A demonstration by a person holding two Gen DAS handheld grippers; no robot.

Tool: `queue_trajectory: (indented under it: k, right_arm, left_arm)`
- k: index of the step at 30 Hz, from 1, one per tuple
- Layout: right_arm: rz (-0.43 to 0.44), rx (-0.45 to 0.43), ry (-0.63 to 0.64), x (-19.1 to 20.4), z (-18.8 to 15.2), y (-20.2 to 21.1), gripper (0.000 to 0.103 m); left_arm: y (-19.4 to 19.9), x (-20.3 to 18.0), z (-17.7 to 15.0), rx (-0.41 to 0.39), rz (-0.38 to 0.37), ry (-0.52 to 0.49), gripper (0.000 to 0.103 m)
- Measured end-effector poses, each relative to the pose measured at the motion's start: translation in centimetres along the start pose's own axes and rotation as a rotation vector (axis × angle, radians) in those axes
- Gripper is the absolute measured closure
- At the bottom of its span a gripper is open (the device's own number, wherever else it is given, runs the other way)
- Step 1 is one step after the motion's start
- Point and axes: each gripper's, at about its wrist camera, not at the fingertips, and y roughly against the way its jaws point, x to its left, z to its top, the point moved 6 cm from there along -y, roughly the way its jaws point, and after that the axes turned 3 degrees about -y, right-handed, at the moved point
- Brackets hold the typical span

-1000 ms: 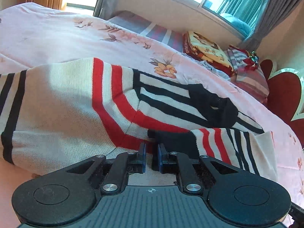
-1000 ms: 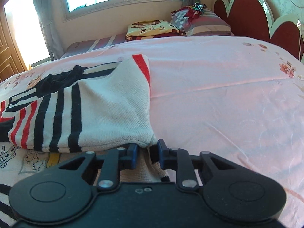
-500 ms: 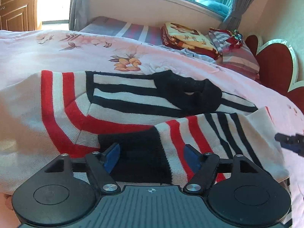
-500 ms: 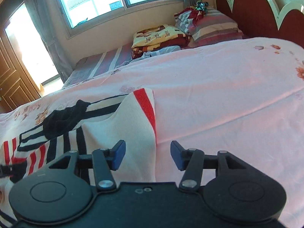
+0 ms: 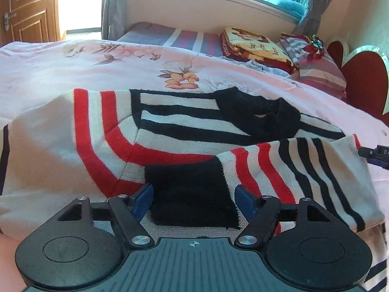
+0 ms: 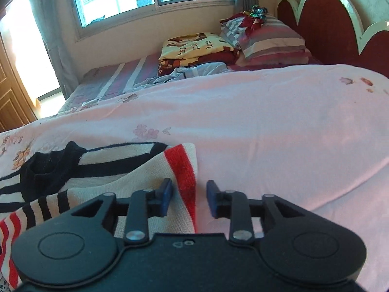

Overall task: Fold small clothes
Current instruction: 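Grasp the black cuff of the other sleeve with the left tool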

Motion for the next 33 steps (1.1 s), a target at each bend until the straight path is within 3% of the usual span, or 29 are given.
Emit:
queue_trajectory:
  k: [1, 2, 4, 11, 14, 19, 21, 22, 25, 31, 32, 33]
  right_arm:
    - [0.017, -0.016, 0.007, 0.3, 0.1, 1.0, 0.067]
    - [0.064, -0.02, 0.021, 1.1, 0.0, 2.0, 0.066]
    - [0.134, 0.005, 0.052, 3.3, -1.2, 3.5, 0.066]
    - [0.27, 0.087, 0.202, 14.2, -6.6, 4.5, 0.064]
    - [0.326, 0.107, 0.21, 17.9, -8.3, 4.7, 0.064]
    - [0.303, 0.119, 0.327, 22.7, -10.5, 4.6, 0.056]
    - [0.307, 0.104, 0.319, 23.6, -10.6, 5.0, 0.056]
    - [0.32, 0.113, 0.305, 23.9, -10.6, 5.0, 0.054]
    - [0.312, 0.115, 0.292, 24.4, -10.7, 4.9, 0.052]
    - [0.291, 0.105, 0.294, 25.6, -11.0, 4.7, 0.051]
    - [0.287, 0.104, 0.297, 25.9, -11.1, 4.5, 0.05]
    - [0.281, 0.104, 0.299, 26.0, -11.1, 4.4, 0.05]
  left_arm:
    - [0.6, 0.4, -0.1, -0.001, 0.008, 0.015, 0.027]
    - [1.1, 1.0, -0.3, 0.007, 0.023, 0.025, 0.013]
    - [2.4, 2.7, -1.1, 0.011, 0.073, 0.056, 0.0]
    - [7.0, 12.2, -4.0, 0.02, 0.214, 0.194, 0.0]
    - [8.8, 18.0, -6.3, 0.022, 0.259, 0.35, 0.0]
    - [10.6, 26.8, -9.4, -0.021, 0.244, 0.632, 0.0]
    - [10.5, 29.1, -9.9, -0.05, 0.184, 0.693, 0.005]
    - [10.2, 29.9, -10.1, -0.058, 0.165, 0.719, 0.014]
    - [9.5, 31.8, -9.8, -0.121, 0.111, 0.794, 0.015]
    - [7.4, 34.4, -7.2, -0.211, 0.082, 0.839, 0.015]
    - [7.0, 34.6, -6.9, -0.224, 0.084, 0.847, 0.021]
    - [6.9, 35.0, -6.7, -0.236, 0.097, 0.86, 0.035]
